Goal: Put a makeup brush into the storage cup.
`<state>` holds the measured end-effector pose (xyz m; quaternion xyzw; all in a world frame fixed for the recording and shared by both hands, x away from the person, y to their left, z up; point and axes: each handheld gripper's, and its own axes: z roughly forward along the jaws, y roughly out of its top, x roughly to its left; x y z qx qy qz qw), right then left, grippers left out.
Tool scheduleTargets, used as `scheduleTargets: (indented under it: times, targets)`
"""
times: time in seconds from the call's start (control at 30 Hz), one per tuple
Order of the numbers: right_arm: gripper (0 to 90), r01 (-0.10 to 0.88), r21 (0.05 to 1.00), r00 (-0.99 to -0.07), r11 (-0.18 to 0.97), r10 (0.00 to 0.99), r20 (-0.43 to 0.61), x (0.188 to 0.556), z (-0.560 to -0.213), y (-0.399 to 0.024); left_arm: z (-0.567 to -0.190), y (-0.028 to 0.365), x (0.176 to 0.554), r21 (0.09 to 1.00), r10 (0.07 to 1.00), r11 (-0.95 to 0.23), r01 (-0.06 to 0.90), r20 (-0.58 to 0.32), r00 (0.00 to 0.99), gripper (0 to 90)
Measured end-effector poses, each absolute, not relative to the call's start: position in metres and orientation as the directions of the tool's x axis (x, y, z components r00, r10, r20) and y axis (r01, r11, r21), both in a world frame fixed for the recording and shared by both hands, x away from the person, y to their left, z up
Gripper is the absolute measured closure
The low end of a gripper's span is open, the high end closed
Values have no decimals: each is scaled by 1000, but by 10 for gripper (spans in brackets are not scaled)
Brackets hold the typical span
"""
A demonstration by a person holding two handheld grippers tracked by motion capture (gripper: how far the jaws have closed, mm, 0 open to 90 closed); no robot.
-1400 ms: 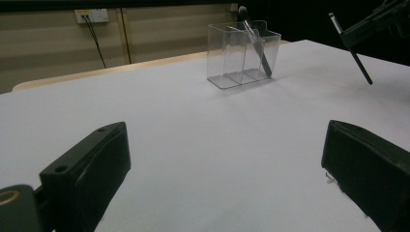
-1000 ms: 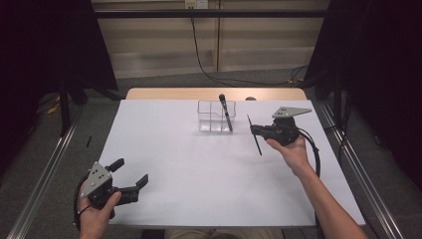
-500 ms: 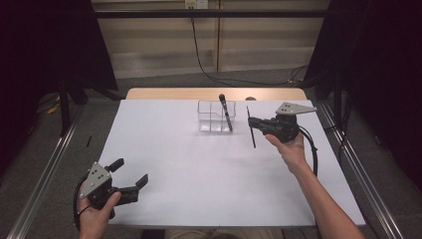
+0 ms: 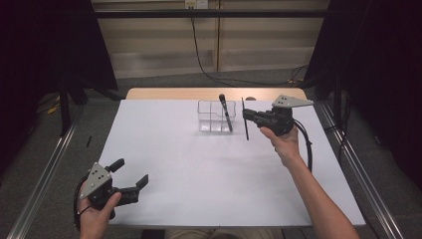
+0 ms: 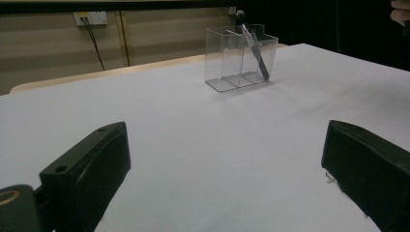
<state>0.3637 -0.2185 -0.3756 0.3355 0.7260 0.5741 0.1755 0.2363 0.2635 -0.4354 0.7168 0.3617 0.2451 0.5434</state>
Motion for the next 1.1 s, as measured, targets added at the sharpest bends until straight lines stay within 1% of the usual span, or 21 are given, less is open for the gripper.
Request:
scheduleTargets:
  times: [0.7, 1.1]
  targets:
    - [869, 279, 955, -697, 98, 705, 132, 391, -369, -204, -435, 263, 235, 955, 781, -149, 256, -45, 623, 34]
    - [869, 269, 956, -699, 113, 706, 113, 404, -368, -191, -435, 263, 235, 955, 779, -152, 254, -43, 626, 34]
